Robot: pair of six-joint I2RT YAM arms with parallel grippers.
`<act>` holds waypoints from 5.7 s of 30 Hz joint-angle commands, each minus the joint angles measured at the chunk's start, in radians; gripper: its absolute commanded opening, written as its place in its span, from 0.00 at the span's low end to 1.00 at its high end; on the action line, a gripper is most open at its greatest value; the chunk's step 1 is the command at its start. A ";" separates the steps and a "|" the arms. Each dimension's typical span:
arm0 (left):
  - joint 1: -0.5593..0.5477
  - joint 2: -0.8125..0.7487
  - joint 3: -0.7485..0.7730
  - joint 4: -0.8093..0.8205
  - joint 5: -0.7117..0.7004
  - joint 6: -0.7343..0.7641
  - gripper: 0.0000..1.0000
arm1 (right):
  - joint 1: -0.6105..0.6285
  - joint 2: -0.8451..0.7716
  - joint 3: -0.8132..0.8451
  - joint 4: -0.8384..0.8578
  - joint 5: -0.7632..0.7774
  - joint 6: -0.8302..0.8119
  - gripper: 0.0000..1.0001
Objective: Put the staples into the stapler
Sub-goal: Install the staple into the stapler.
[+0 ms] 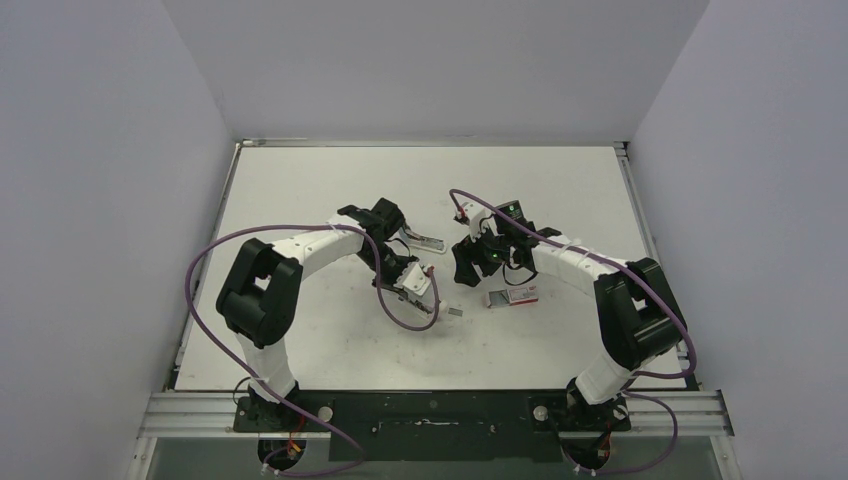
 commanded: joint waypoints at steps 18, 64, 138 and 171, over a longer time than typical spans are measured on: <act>-0.006 -0.081 0.005 0.065 0.022 -0.156 0.00 | -0.008 -0.003 0.010 0.035 -0.026 0.001 0.71; -0.020 -0.092 -0.071 0.126 -0.005 -0.150 0.00 | -0.015 0.010 0.016 0.029 -0.042 -0.002 0.71; -0.025 -0.051 -0.013 0.077 0.032 -0.079 0.00 | -0.027 0.024 0.020 0.028 -0.052 -0.003 0.72; -0.010 -0.051 0.028 0.025 -0.008 0.043 0.00 | -0.030 0.029 0.023 0.026 -0.056 -0.005 0.72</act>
